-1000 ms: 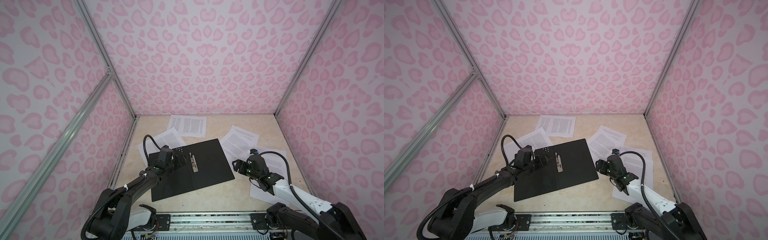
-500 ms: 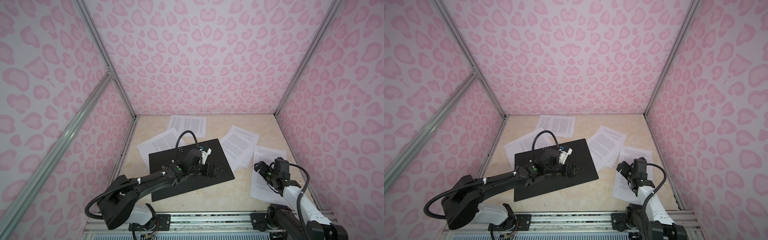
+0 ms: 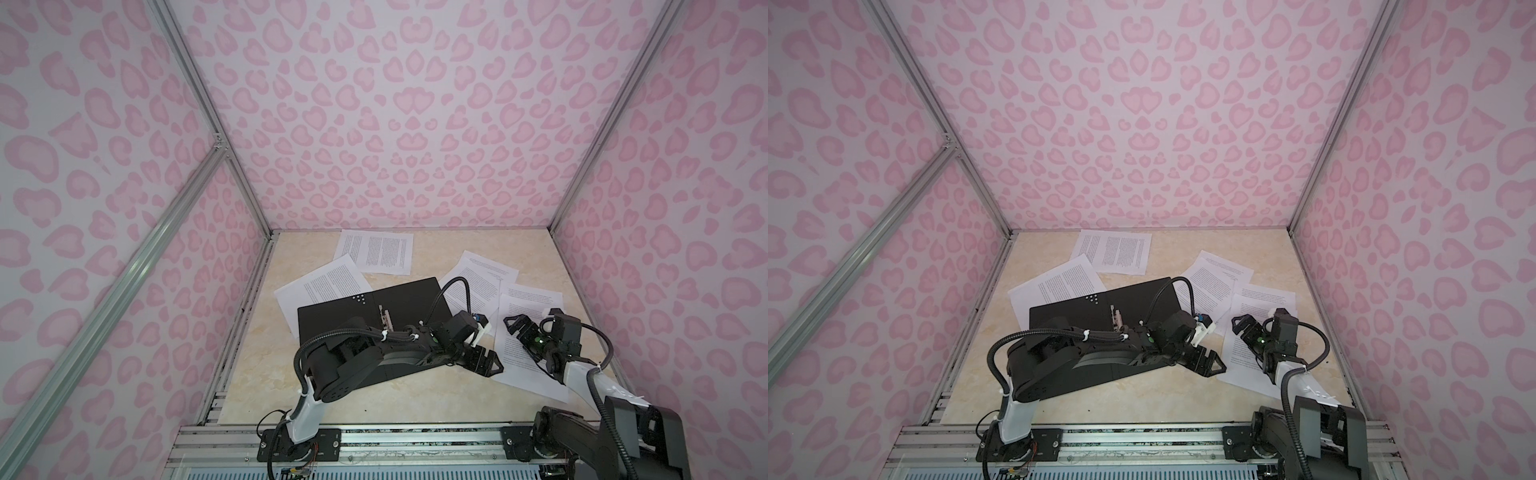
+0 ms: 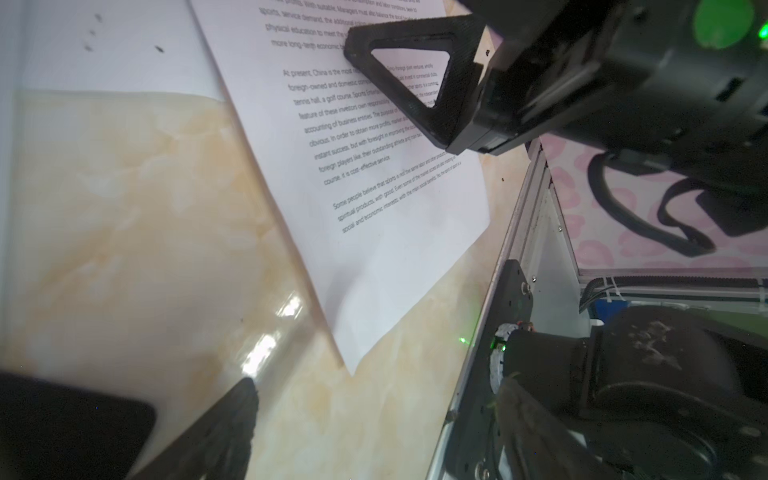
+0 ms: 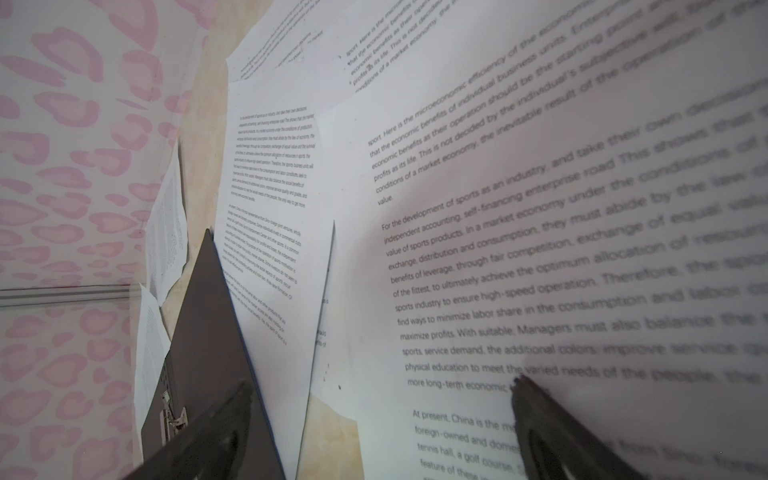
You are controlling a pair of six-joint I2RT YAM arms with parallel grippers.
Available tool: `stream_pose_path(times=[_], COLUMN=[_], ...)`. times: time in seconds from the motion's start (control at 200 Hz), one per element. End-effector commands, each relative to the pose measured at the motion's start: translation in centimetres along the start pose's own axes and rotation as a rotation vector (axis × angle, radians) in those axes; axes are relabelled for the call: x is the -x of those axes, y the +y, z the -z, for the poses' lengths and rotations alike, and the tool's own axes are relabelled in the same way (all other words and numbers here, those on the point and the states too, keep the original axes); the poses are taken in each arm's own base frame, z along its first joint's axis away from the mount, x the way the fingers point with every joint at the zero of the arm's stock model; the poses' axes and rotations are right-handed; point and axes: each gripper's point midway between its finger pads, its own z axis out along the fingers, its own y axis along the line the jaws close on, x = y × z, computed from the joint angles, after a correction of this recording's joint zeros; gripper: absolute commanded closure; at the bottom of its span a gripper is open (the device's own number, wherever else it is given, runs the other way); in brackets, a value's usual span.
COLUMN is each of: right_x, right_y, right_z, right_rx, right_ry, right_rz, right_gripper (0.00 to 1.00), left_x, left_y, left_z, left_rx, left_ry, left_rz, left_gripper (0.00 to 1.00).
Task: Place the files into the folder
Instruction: 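Grasp a white printed sheet with the left gripper while the right gripper pins the pile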
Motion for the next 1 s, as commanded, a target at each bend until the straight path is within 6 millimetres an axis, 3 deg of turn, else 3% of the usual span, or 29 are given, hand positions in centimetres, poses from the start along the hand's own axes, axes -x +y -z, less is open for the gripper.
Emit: stream_pose_path(times=[0.0, 0.2, 0.37, 0.555, 0.915, 0.995], right_x=[-2.3, -2.3, -2.4, -2.4, -2.2, -2.2], right_y=[-0.8, -0.6, -0.6, -0.5, -0.3, -0.1], right_z=[-0.1, 0.0, 0.1, 0.1, 0.4, 0.4], right_rx=[-0.009, 0.0, 0.003, 0.007, 0.012, 0.023], right_ry=[0.092, 0.086, 0.084, 0.084, 0.074, 0.073], right_rz=[-0.062, -0.056, -0.054, -0.055, -0.049, -0.044], right_gripper=[0.03, 0.03, 0.03, 0.03, 0.03, 0.03], left_x=[0.9, 1.9, 2.5, 3.5, 3.6, 3.9], left_y=[-0.5, 0.0, 0.1, 0.7, 1.1, 0.7], left_z=[-1.4, -3.0, -3.6, -3.5, -4.6, -4.3], left_rx=[-0.05, -0.045, -0.06, -0.04, -0.059, -0.071], left_ry=[-0.005, -0.023, -0.041, -0.083, -0.072, -0.075], left_rz=[0.032, 0.067, 0.126, 0.193, 0.244, 0.242], left_gripper=[0.1, 0.11, 0.19, 0.37, 0.62, 0.8])
